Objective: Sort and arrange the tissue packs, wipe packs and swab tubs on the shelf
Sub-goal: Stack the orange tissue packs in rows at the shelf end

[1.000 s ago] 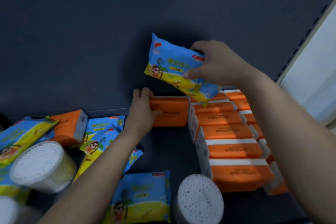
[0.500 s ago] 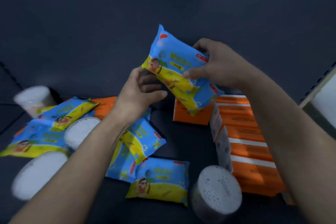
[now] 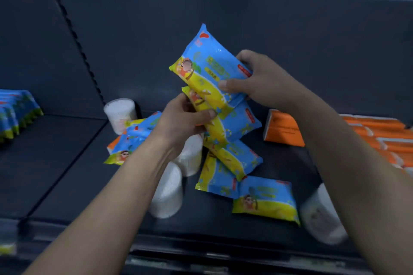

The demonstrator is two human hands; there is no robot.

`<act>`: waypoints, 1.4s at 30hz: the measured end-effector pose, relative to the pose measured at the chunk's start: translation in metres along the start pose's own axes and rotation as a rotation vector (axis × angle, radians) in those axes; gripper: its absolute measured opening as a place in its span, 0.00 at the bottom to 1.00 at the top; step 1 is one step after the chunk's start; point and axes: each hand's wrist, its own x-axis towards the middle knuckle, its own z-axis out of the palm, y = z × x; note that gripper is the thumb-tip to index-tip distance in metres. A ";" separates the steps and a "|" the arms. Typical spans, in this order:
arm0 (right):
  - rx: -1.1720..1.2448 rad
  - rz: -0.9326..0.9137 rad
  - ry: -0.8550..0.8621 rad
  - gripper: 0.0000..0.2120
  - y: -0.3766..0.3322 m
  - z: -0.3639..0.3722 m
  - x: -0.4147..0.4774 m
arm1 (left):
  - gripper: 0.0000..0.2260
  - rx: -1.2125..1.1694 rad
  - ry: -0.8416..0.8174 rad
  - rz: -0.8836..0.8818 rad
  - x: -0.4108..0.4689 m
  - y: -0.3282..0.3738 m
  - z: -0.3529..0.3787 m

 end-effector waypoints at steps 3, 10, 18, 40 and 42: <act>0.014 -0.022 0.062 0.14 -0.022 0.021 -0.003 | 0.13 0.037 -0.005 0.011 -0.012 0.010 -0.034; 0.003 -0.072 0.206 0.13 -0.060 0.078 0.006 | 0.16 0.025 0.271 0.102 -0.037 0.029 -0.141; 0.012 -0.157 0.073 0.09 -0.106 0.161 0.035 | 0.15 -0.035 0.602 0.208 -0.086 0.043 -0.230; 0.081 -0.160 -0.142 0.06 -0.238 0.347 0.089 | 0.08 -0.081 0.878 0.349 -0.170 0.092 -0.453; 0.064 -0.135 -0.099 0.07 -0.256 0.372 0.094 | 0.09 -0.090 0.895 0.339 -0.177 0.097 -0.488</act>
